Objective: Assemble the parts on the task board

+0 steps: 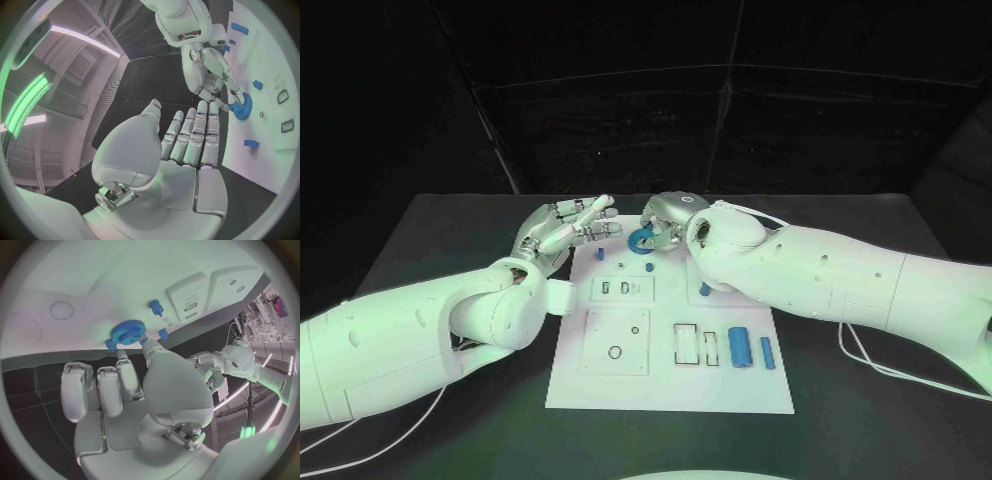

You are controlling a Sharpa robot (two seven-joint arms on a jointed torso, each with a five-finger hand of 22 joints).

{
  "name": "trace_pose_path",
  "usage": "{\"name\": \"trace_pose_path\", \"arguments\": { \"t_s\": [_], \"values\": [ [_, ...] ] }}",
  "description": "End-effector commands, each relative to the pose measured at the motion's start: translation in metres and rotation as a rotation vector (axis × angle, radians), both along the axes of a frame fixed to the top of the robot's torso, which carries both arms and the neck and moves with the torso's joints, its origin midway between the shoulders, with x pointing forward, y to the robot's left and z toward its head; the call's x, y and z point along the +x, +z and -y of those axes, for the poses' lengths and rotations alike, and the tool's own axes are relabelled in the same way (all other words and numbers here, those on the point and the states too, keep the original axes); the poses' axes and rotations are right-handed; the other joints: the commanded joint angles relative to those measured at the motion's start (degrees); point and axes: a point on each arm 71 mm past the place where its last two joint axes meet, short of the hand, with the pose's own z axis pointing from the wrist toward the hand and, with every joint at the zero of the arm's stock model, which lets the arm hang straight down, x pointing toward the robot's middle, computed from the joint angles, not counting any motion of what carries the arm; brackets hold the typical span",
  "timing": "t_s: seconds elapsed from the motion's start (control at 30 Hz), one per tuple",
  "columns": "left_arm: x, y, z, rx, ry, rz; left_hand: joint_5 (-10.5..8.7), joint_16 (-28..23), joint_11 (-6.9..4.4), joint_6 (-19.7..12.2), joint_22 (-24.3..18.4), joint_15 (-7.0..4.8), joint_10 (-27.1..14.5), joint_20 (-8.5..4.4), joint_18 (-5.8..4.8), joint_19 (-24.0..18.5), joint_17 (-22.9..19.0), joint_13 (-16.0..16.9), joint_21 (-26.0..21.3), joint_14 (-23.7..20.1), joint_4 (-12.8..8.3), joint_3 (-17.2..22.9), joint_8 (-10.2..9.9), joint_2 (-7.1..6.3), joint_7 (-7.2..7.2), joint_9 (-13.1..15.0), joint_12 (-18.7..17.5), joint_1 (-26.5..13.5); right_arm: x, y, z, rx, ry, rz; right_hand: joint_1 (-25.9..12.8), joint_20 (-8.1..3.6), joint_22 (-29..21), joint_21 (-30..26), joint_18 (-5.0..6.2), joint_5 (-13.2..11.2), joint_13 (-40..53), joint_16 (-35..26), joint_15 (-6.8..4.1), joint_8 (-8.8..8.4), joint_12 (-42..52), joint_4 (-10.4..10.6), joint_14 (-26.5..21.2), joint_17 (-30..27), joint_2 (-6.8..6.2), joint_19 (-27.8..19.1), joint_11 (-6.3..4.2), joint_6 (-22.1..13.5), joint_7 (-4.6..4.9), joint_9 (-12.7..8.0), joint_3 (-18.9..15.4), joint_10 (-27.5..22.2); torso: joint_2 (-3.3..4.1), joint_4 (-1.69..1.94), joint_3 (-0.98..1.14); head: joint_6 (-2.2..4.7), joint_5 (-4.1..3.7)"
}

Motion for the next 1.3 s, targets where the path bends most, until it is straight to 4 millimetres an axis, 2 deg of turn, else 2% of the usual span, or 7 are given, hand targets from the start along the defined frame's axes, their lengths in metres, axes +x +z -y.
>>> {"name": "trace_pose_path", "arguments": {
  "t_s": [0.03,0.3,0.5,0.67,1.0,1.2,1.3],
  "values": [
    [0.0,0.002,0.001,-0.004,-0.008,0.007,0.03,-0.18,0.1,0.39,-0.05,0.17,0.2,-0.08,0.58,-0.36,0.09,-0.04,-0.29,-0.15,-0.33,-0.08,-0.36,0.21,1.96,0.0,-0.19,0.59,-0.002,0.002,0.001,0.034,0.012,-0.006,-0.9,0.22,6.25,0.28,-1.05,0.25,2.79,0.28,0.28,0.52,0.75,0.81,4.49,8.34,0.34,0.07,0.01,1.25,-0.1,0.13,-0.42,0.68,-0.04,-0.02,0.02,-0.01,0.05],
    [0.0,0.002,0.0,-0.004,-0.007,0.007,0.03,-0.22,0.11,0.22,-0.08,0.18,0.18,-0.07,0.58,-0.41,0.09,-0.04,-0.33,-0.16,-0.36,-0.09,-0.4,0.22,1.98,-0.01,-0.22,0.61,-0.005,0.008,0.011,0.114,0.02,0.044,-0.97,0.16,6.56,0.39,-1.12,0.13,3.34,0.41,0.21,0.54,1.29,0.99,4.55,8.61,0.36,0.28,-0.06,1.65,-0.17,0.09,-0.73,1.14,-0.09,-0.13,0.03,0.23,0.03],
    [0.0,0.002,-0.002,-0.002,-0.004,0.007,0.03,-0.22,0.11,0.22,-0.08,0.18,0.18,-0.07,0.58,-0.41,0.09,-0.04,-0.33,-0.16,-0.36,-0.09,-0.4,0.22,1.98,-0.01,-0.22,0.61,-0.011,0.017,0.031,0.231,0.033,0.121,0.29,0.16,6.93,0.54,-1.2,0.05,3.82,0.6,0.26,-0.04,1.72,0.2,4.64,9.0,-0.13,0.54,0.01,1.22,-0.06,-0.2,-0.95,1.48,-0.15,-0.18,0.05,0.64,-0.3],
    [0.0,0.001,-0.003,-0.002,-0.003,0.006,0.03,-0.24,0.11,0.23,-0.1,0.18,0.17,-0.06,0.58,-0.44,0.08,-0.04,-0.35,-0.18,-0.39,-0.1,-0.41,0.22,1.99,-0.01,-0.24,0.62,-0.016,0.018,0.072,0.311,0.033,0.067,2.71,0.11,6.83,0.5,-1.17,0.64,3.71,0.44,0.16,-0.07,1.51,-1.26,4.53,8.64,0.02,0.43,-0.14,1.95,-0.19,-0.21,-0.49,1.33,-0.29,-0.3,0.01,1.23,-0.72],
    [0.0,0.001,-0.004,-0.002,-0.006,0.003,0.03,-0.26,0.12,0.3,-0.11,0.18,0.16,-0.06,0.58,-0.46,0.08,-0.05,-0.37,-0.18,-0.41,-0.11,-0.41,0.23,1.98,-0.01,-0.25,0.63,-0.023,0.016,0.169,0.443,-0.009,-0.086,5.09,0.05,6.01,0.13,-0.98,0.99,2.92,0.06,0.13,-0.56,0.52,-3.19,4.33,7.96,-0.72,-0.24,-0.13,1.93,-0.16,-0.38,-0.59,0.49,-0.89,-1.35,0.31,1.55,-0.78],
    [0.002,0.0,-0.003,-0.002,-0.006,0.003,0.03,-0.26,0.12,0.3,-0.11,0.18,0.16,-0.06,0.58,-0.46,0.08,-0.05,-0.37,-0.18,-0.41,-0.11,-0.41,0.23,1.98,-0.01,-0.25,0.63,-0.021,0.013,0.2,0.442,-0.031,-0.114,5.51,0.05,5.89,0.07,-0.96,1.61,2.77,0.03,0.12,-0.78,0.31,-3.66,4.32,7.93,-1.17,-0.33,-0.17,1.71,-0.2,-0.42,-0.99,0.33,-0.74,-1.18,0.44,1.81,-1.91],
    [0.003,-0.001,-0.003,-0.001,-0.005,0.002,0.03,-0.26,0.12,0.3,-0.11,0.18,0.16,-0.06,0.58,-0.46,0.08,-0.05,-0.37,-0.18,-0.41,-0.11,-0.41,0.23,1.98,-0.01,-0.25,0.63,-0.018,0.011,0.211,0.437,-0.042,-0.119,5.75,0.04,5.87,0.06,-0.95,1.75,2.71,0.05,0.11,-0.85,0.23,-3.88,4.34,7.99,-1.29,-0.35,-0.16,1.63,-0.18,-0.43,-1.11,0.26,-0.74,-1.26,0.54,1.72,-1.89]
  ]
}}
